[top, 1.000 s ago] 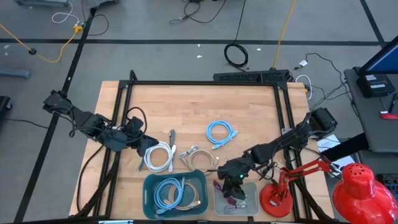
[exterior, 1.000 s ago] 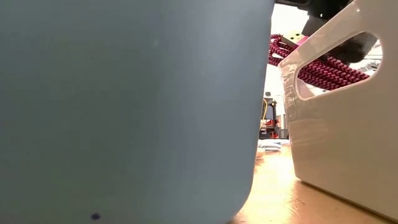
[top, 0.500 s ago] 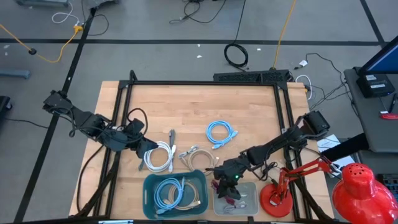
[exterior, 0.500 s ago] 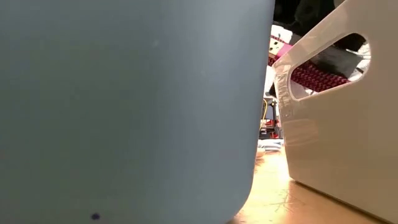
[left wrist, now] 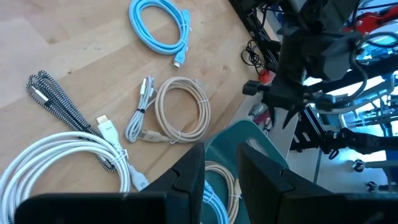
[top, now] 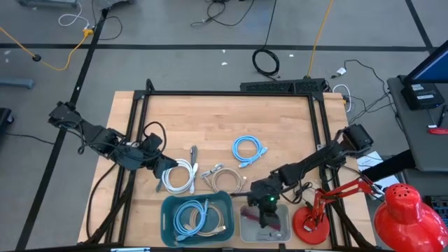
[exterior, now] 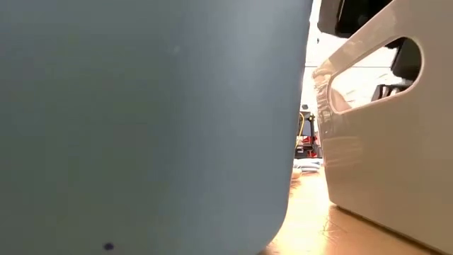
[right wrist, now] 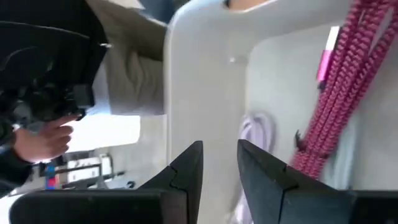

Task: Pick & Place USB Port
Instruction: Put the large blue charger cable into the dark blue bin

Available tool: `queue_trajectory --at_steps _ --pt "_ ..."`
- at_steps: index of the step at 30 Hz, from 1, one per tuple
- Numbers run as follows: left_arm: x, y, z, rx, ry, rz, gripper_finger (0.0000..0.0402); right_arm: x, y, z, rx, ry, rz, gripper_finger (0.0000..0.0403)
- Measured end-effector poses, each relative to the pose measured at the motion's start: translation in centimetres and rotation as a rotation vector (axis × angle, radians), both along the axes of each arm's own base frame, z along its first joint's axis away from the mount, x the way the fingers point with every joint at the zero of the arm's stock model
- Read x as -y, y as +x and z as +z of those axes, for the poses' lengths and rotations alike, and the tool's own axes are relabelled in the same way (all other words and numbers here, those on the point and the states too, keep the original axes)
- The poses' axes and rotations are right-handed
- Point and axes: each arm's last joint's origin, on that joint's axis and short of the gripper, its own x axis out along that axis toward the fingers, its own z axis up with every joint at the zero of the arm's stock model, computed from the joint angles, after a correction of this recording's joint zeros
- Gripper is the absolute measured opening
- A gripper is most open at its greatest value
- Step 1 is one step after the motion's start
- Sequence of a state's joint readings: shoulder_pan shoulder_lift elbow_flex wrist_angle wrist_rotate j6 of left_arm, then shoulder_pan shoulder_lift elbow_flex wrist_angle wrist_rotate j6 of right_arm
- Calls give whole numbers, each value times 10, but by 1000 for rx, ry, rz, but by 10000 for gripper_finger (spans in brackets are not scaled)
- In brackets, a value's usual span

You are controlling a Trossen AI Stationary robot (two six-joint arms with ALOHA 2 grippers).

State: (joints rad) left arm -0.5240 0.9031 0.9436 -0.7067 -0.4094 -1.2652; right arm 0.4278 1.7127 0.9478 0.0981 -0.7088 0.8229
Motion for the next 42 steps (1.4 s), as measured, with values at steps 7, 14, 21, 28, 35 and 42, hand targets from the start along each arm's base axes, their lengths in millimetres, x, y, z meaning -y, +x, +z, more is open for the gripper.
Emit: queue_trajectory --at_steps 7,14,21,28,35,42 --pt "-1 0 0 14 33 29 92 20 1 44 199 -16 -124 91" --pt "-7 4 3 51 82 90 92 89 -5 73 501 -603 -381 92" --pt "-6 9 10 127 67 70 92 148 -14 38 273 -894 -180 122" --pt "-3 8 11 136 22 73 92 167 -5 7 225 -983 -17 160" --pt "3 6 11 142 -20 61 92 162 -1 -46 31 -968 146 169" --pt "5 5 11 151 -20 85 92 148 -3 -22 84 -1004 43 41"
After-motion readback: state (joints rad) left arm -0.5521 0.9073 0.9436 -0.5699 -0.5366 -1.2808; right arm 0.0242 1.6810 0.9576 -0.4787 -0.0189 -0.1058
